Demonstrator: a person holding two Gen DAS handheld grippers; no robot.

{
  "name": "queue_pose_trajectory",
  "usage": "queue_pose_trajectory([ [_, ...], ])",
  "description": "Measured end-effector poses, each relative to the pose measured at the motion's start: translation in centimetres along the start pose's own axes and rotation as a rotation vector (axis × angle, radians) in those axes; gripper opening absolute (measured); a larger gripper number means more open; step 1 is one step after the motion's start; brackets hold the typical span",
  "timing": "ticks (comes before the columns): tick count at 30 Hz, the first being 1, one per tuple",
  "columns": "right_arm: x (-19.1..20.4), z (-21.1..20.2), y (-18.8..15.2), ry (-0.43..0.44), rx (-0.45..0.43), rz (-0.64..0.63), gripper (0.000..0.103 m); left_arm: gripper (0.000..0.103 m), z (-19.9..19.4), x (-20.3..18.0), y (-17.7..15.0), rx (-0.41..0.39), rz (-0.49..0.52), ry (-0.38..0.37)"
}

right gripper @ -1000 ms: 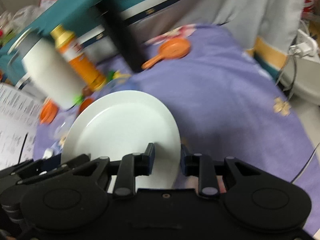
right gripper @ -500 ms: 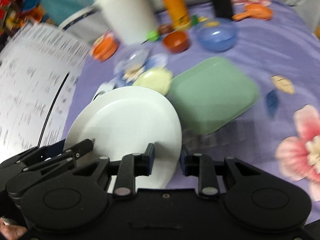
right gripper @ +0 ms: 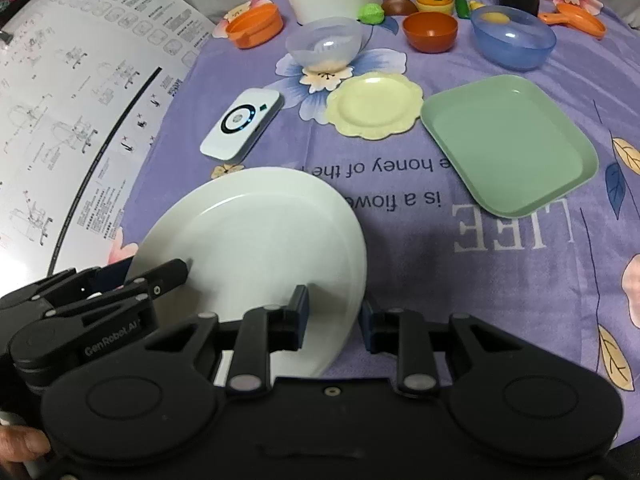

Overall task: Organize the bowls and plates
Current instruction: 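Lift the white plate with both grippers and lower it beside the white remote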

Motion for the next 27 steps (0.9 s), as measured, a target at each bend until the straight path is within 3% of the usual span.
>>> queue_pose_trajectory([
  [9, -1.1, 1.6, 0.5, -0.03, 0.012, 0.0, 0.029, 0.041, 1.8, -0.6, -0.2, 0.012, 0.029, 0.0],
  [13, -1.1, 1.8, 0.4, -0.028, 0.011, -0.011, 0.043, 0.042, 2.1, -1.0, -0.3, 0.014, 0.051, -0.001],
  [14, -1.1, 1.9, 0.4, -0.02, 0.009, -0.013, 0.049, 0.053, 2.1, -1.1, -0.3, 0.009, 0.054, 0.001],
  [15, -1.0, 1.8, 0.4, -0.008, 0.002, -0.015, 0.066, 0.072, 2.0, -1.1, -0.2, 0.004, 0.055, 0.005],
  [16, -0.9, 1.6, 0.5, -0.003, -0.009, -0.019, 0.085, 0.081, 1.9, -1.1, -0.1, -0.009, 0.055, 0.012],
  [17, -0.9, 1.3, 0.6, -0.005, -0.025, -0.026, 0.092, 0.094, 1.7, -1.1, 0.0, -0.027, 0.057, 0.021],
  [18, -0.8, 1.0, 0.7, -0.01, -0.047, -0.036, 0.1, 0.1, 1.3, -1.1, 0.1, -0.051, 0.061, 0.035],
  [27, -1.5, -1.3, 1.2, -0.022, -0.141, -0.08, 0.103, 0.103, 0.4, -1.3, 1.3, -0.068, 0.023, 0.047],
])
Point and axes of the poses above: each gripper's, at about its wrist camera, not at the fingertips, and z roughly the way its jaws point, x to its left, y to its top, the point moved 4 cm from there along z, roughly the way its jaws point, and after that the axes turned 12 degrees about -z, right-handed, at the moved point
